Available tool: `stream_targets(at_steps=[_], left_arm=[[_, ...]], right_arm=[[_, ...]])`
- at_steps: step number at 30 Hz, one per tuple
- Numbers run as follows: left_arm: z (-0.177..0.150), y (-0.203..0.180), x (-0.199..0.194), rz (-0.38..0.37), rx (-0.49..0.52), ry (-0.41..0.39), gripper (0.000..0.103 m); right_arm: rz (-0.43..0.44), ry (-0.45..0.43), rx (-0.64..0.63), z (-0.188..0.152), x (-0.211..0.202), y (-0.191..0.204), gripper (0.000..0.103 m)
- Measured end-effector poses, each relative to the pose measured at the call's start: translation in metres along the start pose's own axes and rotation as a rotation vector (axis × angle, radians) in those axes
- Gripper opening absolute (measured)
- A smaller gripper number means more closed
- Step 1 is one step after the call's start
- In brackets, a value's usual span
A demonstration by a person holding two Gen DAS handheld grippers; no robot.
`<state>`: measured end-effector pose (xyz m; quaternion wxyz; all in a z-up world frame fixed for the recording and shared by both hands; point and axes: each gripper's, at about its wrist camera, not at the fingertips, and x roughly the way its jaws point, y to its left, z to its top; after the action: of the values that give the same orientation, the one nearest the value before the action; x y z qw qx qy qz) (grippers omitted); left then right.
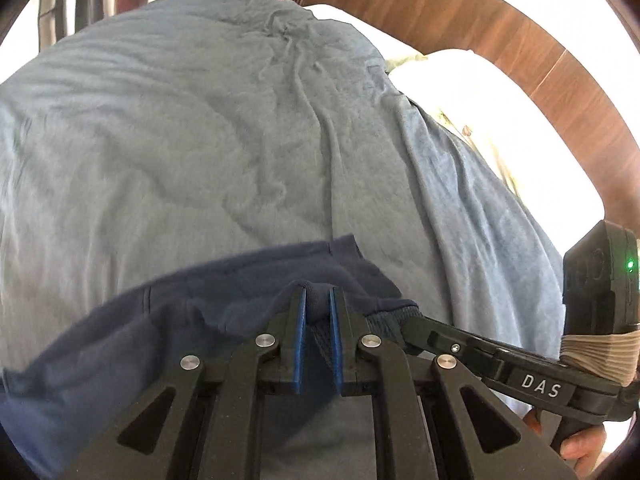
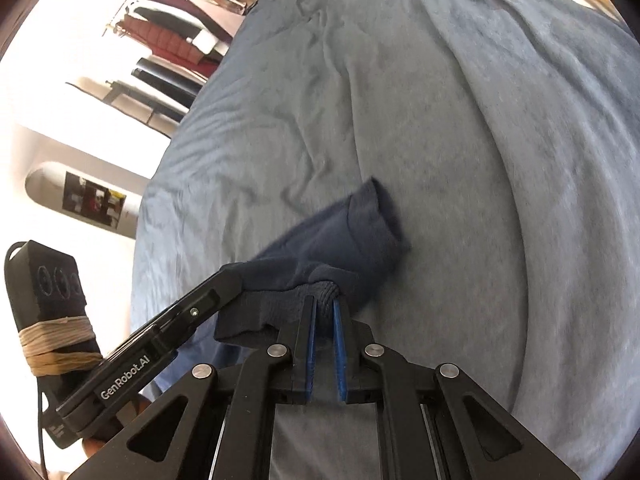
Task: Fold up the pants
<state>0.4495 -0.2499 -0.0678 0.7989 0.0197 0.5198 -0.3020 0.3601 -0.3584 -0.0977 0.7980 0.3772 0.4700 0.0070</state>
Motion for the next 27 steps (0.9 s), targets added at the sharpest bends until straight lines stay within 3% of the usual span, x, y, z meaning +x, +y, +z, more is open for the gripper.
stream_targets(at_steps=[15, 18, 20, 22, 27], left_arm=[[0.036, 0.004, 0.059, -0.031, 0.053, 0.041, 0.013], [0.041, 0.005, 0.063, -0.027, 0.067, 0.050, 0.025], [0.046, 0.007, 0.060, -0.016, 0.079, 0.040, 0.043], [0.051, 0.012, 0.048, 0.019, 0.106, 0.005, 0.045], [0.047, 0.031, 0.023, 0.060, 0.171, 0.016, 0.046]], right_arm=[[-0.058, -0.021, 0.057, 0.035, 0.026, -0.025, 0.010], [-0.065, -0.023, 0.070, 0.039, 0.029, -0.028, 0.010], [-0.086, -0.039, 0.082, 0.041, 0.028, -0.030, 0.013], [-0.175, -0.066, 0.086, 0.044, 0.022, -0.031, 0.034], [-0.255, -0.138, 0.031, 0.049, 0.003, -0.019, 0.037]])
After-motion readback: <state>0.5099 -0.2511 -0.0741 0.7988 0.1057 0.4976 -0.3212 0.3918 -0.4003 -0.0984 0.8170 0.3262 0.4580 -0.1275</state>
